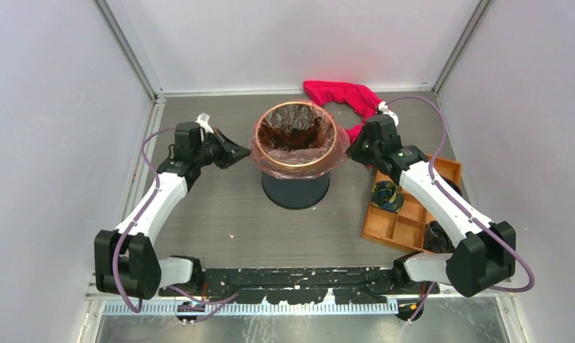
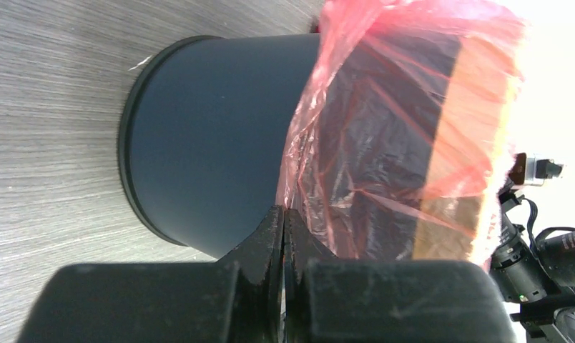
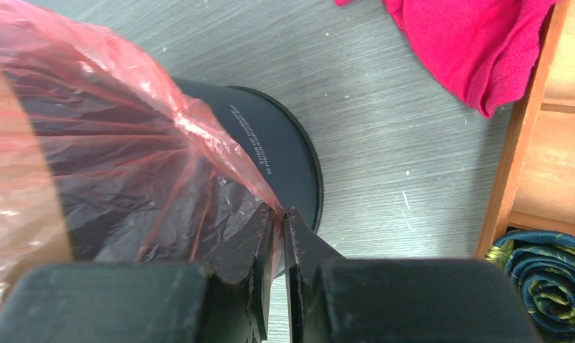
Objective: Put the trash bags into the trash bin
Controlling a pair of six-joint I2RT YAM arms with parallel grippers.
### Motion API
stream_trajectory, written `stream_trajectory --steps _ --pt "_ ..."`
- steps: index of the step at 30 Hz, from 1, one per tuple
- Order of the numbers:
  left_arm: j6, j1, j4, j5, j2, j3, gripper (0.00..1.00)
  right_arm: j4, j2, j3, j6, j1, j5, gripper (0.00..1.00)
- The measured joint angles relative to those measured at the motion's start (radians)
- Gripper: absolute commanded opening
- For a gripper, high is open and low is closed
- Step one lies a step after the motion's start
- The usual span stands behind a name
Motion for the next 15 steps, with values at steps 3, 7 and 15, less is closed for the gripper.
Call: stream_trajectory --steps 3,7,15 --pt "0.005 0.0 0.01 -0.007 0.032 -0.004 0.01 0.015 0.0 -0.031 0.0 0.0 0.005 0.15" --pt "0.023 0.0 0.011 -0.023 0.062 -0.005 0.0 0.041 0.0 -0.046 0.001 0.0 0.005 0.14" --pt "0.039 0.0 0.013 -0.075 0.103 -0.001 0.01 0.093 0.015 -0.052 0.002 0.0 0.021 0.13"
